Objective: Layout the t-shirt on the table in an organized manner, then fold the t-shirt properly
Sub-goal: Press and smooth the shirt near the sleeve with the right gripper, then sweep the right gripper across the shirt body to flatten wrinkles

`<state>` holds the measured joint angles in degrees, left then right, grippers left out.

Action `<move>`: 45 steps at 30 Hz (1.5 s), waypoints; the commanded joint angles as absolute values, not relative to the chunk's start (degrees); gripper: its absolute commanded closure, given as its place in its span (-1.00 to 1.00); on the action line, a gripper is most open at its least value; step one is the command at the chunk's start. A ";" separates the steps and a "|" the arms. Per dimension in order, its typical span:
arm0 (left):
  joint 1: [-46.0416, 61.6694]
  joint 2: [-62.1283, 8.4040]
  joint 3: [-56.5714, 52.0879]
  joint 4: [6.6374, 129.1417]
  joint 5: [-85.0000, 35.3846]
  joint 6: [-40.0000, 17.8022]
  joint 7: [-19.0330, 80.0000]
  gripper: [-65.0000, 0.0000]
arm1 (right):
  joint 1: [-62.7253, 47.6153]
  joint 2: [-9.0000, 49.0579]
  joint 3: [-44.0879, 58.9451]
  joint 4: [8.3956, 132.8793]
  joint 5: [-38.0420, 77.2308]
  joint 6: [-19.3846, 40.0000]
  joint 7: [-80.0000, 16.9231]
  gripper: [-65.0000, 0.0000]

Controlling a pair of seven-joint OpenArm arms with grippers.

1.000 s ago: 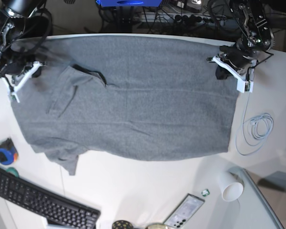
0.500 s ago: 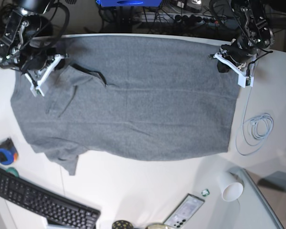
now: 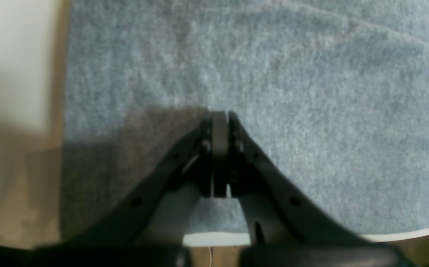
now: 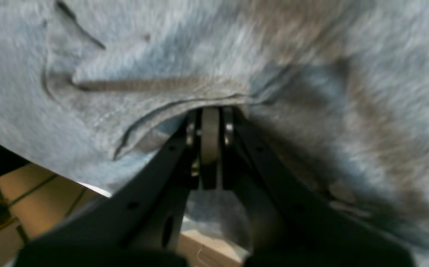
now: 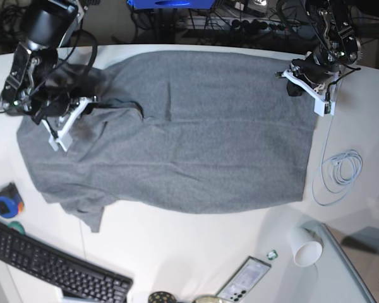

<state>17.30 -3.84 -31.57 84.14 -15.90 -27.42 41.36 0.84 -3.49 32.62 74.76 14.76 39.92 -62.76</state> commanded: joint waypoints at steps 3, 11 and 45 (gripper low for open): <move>17.27 -4.35 -32.04 84.88 -16.57 -27.74 40.57 1.00 | 1.98 -2.95 32.57 75.74 15.69 40.00 -64.22 0.98; 17.19 -5.05 -32.13 84.88 -16.57 -27.74 40.57 1.00 | -2.42 -0.66 32.66 77.41 15.96 40.00 -64.57 0.98; 14.81 -8.92 -26.51 76.79 -11.91 -27.91 32.31 1.00 | -9.27 3.38 42.77 82.07 15.52 40.00 -58.59 0.98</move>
